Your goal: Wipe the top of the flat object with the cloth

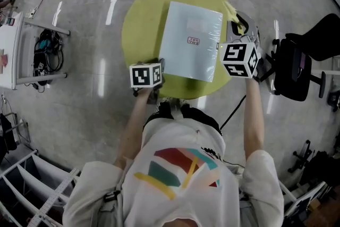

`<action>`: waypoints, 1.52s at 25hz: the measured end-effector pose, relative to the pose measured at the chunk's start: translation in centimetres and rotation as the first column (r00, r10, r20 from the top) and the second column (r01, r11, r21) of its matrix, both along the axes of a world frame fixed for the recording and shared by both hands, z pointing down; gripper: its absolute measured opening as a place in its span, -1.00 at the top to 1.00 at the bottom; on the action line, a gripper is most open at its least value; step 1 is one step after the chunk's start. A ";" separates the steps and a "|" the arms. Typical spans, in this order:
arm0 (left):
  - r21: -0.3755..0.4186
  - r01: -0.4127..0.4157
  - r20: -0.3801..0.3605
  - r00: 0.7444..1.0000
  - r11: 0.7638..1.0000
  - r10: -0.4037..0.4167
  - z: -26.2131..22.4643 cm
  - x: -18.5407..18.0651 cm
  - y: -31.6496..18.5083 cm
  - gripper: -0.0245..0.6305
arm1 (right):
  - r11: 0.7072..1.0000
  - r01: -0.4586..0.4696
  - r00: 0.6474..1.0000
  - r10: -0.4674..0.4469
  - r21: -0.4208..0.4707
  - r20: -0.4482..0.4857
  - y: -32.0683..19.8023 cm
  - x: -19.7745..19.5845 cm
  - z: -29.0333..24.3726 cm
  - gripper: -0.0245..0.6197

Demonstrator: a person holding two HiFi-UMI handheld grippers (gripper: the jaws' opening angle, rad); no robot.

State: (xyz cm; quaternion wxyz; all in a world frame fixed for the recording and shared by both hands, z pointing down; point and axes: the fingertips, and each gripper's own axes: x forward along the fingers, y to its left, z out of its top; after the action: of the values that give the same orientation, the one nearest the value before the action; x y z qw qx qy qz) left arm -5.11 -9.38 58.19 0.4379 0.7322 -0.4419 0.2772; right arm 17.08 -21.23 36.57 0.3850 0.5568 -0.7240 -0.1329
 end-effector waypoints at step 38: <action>0.017 0.031 0.053 0.998 0.999 -0.032 -0.7 -0.2 0.2 0.61 | 0.766 0.061 0.918 -0.295 -0.640 -0.265 -6.2 0.8 20.5 0.84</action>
State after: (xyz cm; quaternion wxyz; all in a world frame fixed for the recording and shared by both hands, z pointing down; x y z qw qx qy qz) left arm -5.34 -9.22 57.48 0.4245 0.7208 -0.4672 0.2863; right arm 17.89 -27.45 57.03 0.6542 0.2936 -0.6967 -0.0213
